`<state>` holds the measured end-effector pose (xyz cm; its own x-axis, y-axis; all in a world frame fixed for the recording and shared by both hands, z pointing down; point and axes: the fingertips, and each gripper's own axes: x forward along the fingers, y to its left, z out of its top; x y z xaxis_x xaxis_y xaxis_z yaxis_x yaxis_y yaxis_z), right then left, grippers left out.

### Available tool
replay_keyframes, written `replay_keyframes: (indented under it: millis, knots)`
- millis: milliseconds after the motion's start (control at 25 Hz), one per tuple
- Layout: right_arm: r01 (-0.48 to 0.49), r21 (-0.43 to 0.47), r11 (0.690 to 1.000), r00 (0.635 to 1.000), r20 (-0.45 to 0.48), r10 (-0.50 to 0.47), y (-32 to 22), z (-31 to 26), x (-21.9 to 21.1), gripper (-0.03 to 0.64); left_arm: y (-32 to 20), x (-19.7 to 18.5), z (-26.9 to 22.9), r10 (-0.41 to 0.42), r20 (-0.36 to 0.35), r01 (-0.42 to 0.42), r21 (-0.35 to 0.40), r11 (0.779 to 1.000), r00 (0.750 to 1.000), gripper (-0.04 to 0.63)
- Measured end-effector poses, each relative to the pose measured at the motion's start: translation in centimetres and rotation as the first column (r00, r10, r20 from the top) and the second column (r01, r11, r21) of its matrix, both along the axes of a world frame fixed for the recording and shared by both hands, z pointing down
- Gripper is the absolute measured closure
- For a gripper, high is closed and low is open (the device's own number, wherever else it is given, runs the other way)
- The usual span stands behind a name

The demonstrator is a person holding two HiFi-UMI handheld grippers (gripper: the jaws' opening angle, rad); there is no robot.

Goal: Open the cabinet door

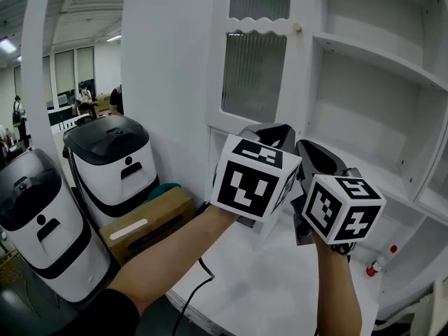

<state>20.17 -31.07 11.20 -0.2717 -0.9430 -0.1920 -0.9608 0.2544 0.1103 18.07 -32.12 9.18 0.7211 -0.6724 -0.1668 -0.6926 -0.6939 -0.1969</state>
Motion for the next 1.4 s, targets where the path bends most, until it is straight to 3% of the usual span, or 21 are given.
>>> replay_keyframes:
  millis: [320,720,960,1240,1400]
  knots:
    - [0.055,0.032,0.998,0.998,-0.019,-0.054,-2.3,-1.7,0.9,0.595,-2.3,1.0,-3.0,-0.057,-0.010,0.058,0.137,0.989,0.998,0.581]
    - [0.096,0.074,0.993,0.995,-0.038,-0.093,-4.1,-4.4,1.9,0.595,-4.1,1.9,-6.9,-0.095,-0.026,0.098,0.233,0.967,0.995,0.581]
    - [0.097,0.067,0.993,0.994,-0.049,-0.094,-5.5,-4.2,1.6,0.595,-5.0,1.8,-9.3,-0.093,-0.036,0.100,0.319,0.943,0.995,0.580]
    - [0.049,0.066,0.997,0.997,-0.058,-0.045,-7.0,-4.3,1.9,0.595,-7.0,1.7,-11.4,-0.045,-0.057,0.063,0.357,0.932,0.997,0.580]
    - [0.016,0.079,0.997,0.998,-0.065,-0.011,-7.5,-4.8,2.2,0.595,-7.8,2.1,-12.5,-0.022,-0.058,0.044,0.401,0.915,0.998,0.580]
